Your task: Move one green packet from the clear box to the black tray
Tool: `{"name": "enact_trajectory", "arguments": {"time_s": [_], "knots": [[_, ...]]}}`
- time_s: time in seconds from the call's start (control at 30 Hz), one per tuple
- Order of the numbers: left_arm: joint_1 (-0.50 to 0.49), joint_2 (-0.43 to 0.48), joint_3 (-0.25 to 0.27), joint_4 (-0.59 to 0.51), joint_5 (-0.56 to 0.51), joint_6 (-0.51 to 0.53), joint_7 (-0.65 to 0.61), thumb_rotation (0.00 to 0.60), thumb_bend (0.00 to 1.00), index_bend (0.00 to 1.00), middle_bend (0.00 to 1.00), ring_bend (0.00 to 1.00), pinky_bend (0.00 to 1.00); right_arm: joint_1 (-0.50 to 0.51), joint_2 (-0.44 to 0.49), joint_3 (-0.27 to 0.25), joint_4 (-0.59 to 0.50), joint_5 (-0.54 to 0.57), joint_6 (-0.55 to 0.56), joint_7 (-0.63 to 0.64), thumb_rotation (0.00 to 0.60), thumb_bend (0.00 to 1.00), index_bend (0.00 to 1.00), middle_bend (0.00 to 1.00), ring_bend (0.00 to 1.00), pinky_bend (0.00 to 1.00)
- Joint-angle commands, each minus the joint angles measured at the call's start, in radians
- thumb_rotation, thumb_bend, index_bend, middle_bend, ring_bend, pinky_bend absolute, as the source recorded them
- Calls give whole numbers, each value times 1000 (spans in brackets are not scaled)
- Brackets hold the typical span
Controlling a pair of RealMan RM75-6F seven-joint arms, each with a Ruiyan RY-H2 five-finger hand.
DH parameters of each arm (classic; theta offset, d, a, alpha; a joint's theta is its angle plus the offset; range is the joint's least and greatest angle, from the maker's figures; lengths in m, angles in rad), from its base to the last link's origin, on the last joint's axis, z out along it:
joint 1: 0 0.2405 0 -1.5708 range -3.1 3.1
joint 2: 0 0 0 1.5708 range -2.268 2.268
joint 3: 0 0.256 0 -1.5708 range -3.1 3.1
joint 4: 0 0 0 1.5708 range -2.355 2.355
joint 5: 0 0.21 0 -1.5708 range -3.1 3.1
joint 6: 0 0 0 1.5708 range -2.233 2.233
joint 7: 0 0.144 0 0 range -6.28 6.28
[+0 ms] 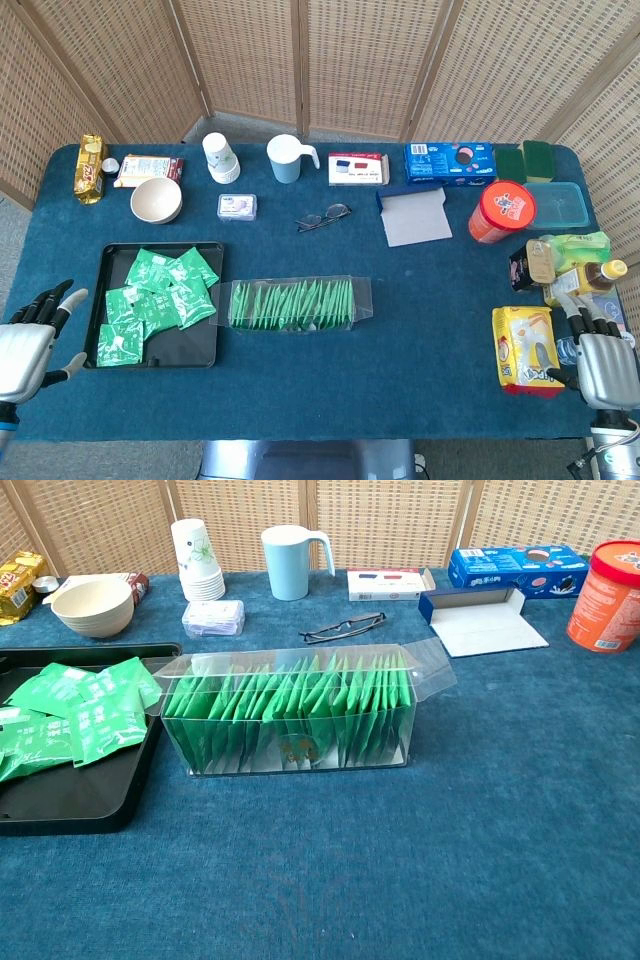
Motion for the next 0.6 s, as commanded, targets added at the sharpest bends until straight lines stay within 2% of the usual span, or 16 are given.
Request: {"name": "enact_trajectory", "arguments": {"time_s": [0.03, 0.37, 0.6], "knots": [[-1, -2, 0, 3, -3, -3, 2, 600, 218, 131, 78, 118, 234, 0, -2, 1, 2, 2, -1, 0, 508, 390, 118, 194, 122, 191], [-18, -6, -5, 10, 13, -24, -6, 600, 217, 131, 109, 135, 234, -2, 2, 3, 2, -1, 4, 5, 508, 390, 118, 194, 122, 191], [-101, 15, -40, 3, 16, -124, -20, 600, 215, 131, 106, 132, 234, -9, 4, 4, -3, -8, 21, 15, 508, 390, 118, 194, 122, 191]]}}
